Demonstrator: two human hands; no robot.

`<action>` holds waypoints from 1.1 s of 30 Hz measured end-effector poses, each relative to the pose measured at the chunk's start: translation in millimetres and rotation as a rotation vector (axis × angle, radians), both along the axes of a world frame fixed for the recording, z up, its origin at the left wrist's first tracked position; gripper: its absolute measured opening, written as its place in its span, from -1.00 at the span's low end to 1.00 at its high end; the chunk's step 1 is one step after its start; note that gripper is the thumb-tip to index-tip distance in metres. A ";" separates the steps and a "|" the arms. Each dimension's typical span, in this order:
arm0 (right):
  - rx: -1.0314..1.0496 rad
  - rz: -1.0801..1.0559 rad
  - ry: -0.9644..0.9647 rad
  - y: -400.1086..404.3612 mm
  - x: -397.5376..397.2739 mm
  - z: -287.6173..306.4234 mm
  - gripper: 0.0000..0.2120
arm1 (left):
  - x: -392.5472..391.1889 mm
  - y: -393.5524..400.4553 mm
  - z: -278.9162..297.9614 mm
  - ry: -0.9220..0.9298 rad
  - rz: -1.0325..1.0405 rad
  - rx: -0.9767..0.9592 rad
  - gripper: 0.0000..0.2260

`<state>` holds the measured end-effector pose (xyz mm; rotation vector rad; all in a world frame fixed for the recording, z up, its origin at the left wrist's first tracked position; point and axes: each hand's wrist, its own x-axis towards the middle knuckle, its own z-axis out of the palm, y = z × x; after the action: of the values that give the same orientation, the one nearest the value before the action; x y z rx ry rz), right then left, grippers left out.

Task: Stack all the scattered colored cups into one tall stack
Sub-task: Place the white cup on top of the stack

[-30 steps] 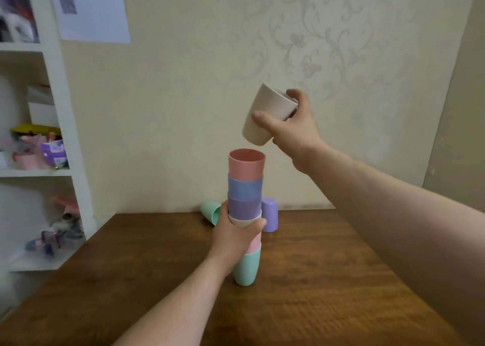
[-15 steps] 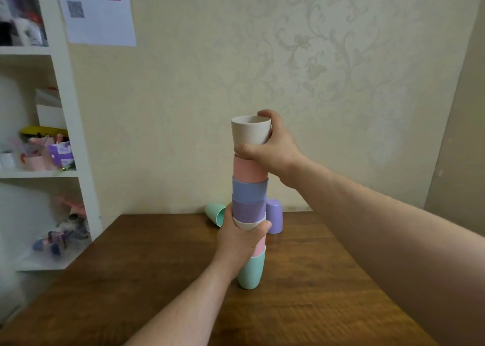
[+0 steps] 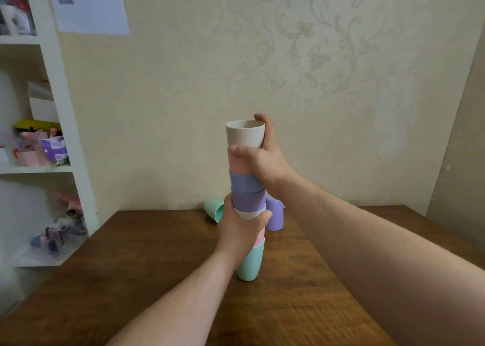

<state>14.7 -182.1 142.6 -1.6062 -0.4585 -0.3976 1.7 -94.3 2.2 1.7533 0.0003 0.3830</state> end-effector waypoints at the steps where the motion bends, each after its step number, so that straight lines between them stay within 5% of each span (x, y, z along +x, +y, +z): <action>1: 0.007 0.017 0.005 0.4 1.6 -0.6 -0.11 | 2.6 0.5 -1.3 -0.004 0.017 -0.011 -0.44; 11: 0.154 0.062 0.067 -2.7 28.1 -5.0 -0.10 | 25.2 6.8 -7.0 -0.005 0.042 0.010 -0.43; 18: -0.006 0.119 0.076 -19.3 53.6 -5.9 0.09 | 46.0 8.2 0.3 0.010 0.027 0.020 -0.41; 22: 0.133 -0.072 0.196 -53.9 86.4 -20.7 -0.10 | 63.9 12.1 -7.6 -0.039 0.021 -0.040 -0.33; 24: -0.197 -0.313 0.169 -71.7 114.6 -44.5 -0.11 | 70.6 11.6 -11.3 -0.058 0.025 -0.031 -0.31; 29: -1.653 -0.365 0.026 -75.7 153.4 -114.1 -0.10 | 80.0 12.8 -19.3 -0.079 0.028 -0.021 -0.35; 31: -1.909 -0.379 -0.048 -66.8 157.8 -139.1 -0.19 | 81.9 14.7 -21.7 -0.080 0.018 -0.011 -0.38; 33: -1.926 -0.395 -0.052 -64.6 163.7 -159.6 -0.27 | 84.1 15.7 -22.7 -0.088 0.008 -0.009 -0.39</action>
<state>178.4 -246.7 -17.0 -3.5932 -0.5672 -0.2155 85.8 -78.6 -20.4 1.7268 -0.0541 0.4646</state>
